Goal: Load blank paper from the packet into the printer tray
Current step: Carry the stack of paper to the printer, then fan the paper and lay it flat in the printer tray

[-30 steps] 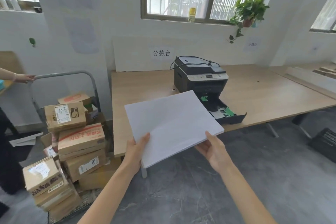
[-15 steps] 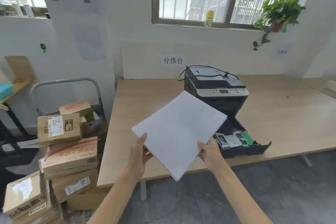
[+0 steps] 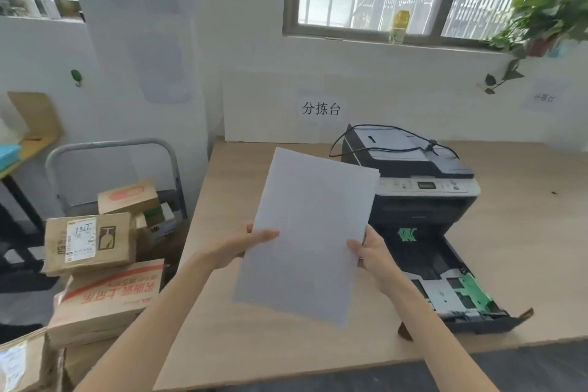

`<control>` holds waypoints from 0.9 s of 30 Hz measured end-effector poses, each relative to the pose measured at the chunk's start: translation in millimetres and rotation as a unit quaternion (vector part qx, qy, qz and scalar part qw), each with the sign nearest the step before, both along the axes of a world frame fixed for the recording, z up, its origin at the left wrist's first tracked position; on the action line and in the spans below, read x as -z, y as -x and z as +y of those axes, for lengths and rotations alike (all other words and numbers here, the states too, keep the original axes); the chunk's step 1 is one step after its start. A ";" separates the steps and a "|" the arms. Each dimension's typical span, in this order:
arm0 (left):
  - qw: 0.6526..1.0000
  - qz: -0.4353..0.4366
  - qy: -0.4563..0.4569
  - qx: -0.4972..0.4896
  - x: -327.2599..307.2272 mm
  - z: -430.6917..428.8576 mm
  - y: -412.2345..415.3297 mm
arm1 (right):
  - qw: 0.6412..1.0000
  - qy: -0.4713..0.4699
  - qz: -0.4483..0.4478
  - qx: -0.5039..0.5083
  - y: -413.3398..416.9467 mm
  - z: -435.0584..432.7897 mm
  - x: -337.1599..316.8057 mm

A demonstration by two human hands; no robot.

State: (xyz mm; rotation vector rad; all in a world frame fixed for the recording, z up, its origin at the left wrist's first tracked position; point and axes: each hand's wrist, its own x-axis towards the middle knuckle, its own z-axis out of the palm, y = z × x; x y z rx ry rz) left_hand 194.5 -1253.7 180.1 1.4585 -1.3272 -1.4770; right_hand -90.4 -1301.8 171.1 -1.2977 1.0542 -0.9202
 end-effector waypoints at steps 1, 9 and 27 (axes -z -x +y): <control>0.999 -0.002 0.023 -0.025 1.5 -16.5 -2.6 | 1.000 0.016 0.001 0.008 -8.7 -14.5 -0.8; 0.971 -0.091 0.102 -0.194 26.7 -115.8 -2.3 | 0.995 0.058 -0.021 0.076 -67.9 -113.9 7.0; 0.969 -0.004 0.035 -0.245 117.5 -164.3 10.0 | 0.995 0.036 0.002 0.098 -80.8 -194.5 69.3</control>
